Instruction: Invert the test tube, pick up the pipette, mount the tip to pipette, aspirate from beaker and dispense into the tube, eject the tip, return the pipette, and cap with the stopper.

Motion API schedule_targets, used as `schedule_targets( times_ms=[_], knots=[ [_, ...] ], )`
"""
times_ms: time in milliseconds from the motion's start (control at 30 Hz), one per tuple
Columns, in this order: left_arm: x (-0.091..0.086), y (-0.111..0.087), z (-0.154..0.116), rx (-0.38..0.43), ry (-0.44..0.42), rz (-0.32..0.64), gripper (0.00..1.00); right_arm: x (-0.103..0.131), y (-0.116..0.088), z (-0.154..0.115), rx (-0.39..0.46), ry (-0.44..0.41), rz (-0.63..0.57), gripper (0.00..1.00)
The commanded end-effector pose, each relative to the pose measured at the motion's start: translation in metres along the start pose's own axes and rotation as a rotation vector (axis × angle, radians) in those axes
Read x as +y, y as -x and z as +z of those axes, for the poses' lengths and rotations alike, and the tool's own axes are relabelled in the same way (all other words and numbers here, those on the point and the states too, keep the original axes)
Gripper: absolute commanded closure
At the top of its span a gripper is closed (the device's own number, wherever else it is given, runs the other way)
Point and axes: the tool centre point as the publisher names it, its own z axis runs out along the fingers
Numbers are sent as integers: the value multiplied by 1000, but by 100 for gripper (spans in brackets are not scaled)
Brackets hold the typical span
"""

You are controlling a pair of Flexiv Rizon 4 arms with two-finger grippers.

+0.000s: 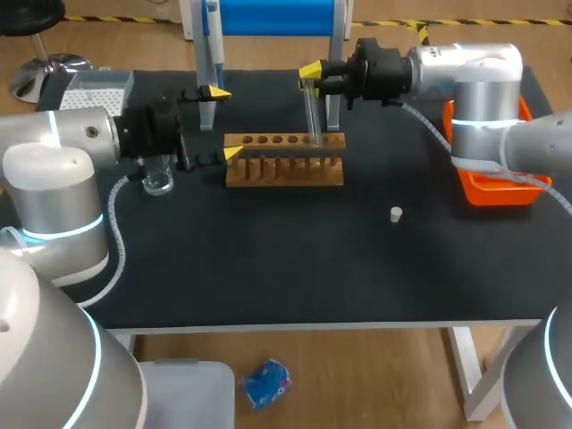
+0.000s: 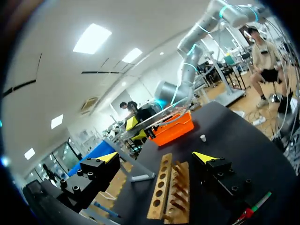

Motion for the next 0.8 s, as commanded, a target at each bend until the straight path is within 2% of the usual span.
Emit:
schedule_targets(
  times_ms=[33, 100, 133, 167, 200, 667, 700, 800],
  knots=[
    [-4, -7, 9, -102, -43, 368, 0, 0, -1, -1, -3, -1, 0, 100],
    [-10, -7, 13, -124, -74, 448, 0, 0, -1, -1, -3, -1, 0, 100],
    [-13, -6, 14, -171, -96, 472, 0, 0, -1, -1, -3, -1, 0, 100],
    [-15, -2, 13, -227, -122, 458, 0, 0, -1, -1, -3, -1, 0, 100],
    [-14, 1, 12, -249, -116, 450, 0, 0, -1, -1, -3, -1, 0, 100],
    [-14, 1, 12, -249, -116, 450, 0, 0, -1, -1, -3, -1, 0, 100],
    [-19, 2, 15, -280, -163, 522, 0, 0, -1, -1, -3, -1, 0, 100],
    [-26, 7, 20, -310, -206, 696, 0, 0, -1, -1, -3, -1, 0, 100]
  ],
)
